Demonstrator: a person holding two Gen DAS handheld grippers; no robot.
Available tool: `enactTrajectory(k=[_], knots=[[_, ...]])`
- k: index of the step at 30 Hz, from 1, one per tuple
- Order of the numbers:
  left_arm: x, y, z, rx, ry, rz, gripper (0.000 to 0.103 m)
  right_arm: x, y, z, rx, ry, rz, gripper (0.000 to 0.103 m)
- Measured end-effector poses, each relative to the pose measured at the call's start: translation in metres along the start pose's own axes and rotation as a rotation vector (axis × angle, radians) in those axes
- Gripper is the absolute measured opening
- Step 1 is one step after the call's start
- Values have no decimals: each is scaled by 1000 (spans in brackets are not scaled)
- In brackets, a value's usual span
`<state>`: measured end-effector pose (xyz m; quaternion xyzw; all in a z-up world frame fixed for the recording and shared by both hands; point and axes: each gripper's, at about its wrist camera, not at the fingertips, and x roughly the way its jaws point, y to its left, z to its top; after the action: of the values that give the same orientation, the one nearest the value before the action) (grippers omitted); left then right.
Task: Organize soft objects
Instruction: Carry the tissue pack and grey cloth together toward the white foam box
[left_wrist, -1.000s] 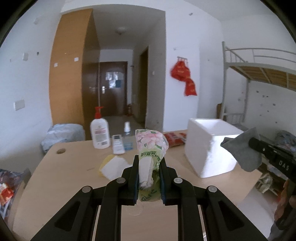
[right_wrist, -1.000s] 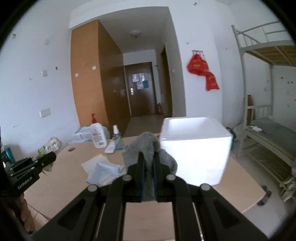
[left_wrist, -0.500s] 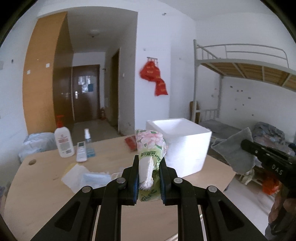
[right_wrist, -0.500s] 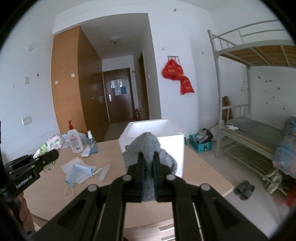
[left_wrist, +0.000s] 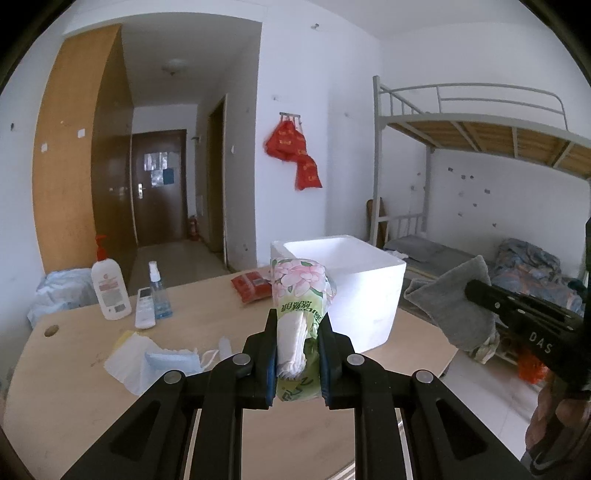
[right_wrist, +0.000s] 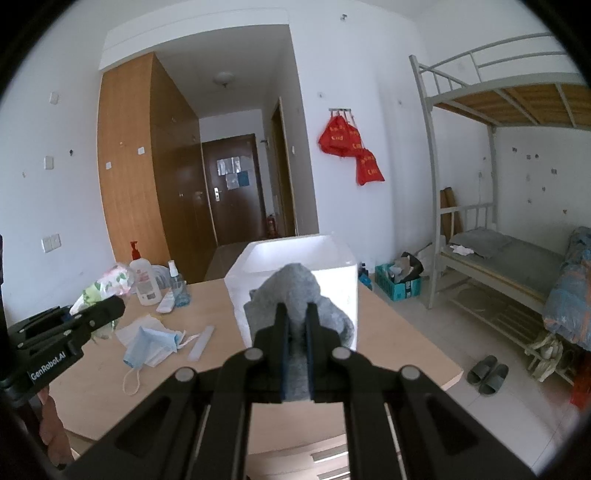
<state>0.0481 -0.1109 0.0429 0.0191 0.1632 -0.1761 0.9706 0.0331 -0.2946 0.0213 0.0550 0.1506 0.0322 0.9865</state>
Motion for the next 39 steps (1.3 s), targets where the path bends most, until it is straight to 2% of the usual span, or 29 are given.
enactTrajectory(k=[26,39], knots=[[53,-18,55,-4,0,-35,19,36,-18,42,-13,-8,15,10],[96,-25,68,-15,52,-56,19,65,-32,60,-14,19,35,10]])
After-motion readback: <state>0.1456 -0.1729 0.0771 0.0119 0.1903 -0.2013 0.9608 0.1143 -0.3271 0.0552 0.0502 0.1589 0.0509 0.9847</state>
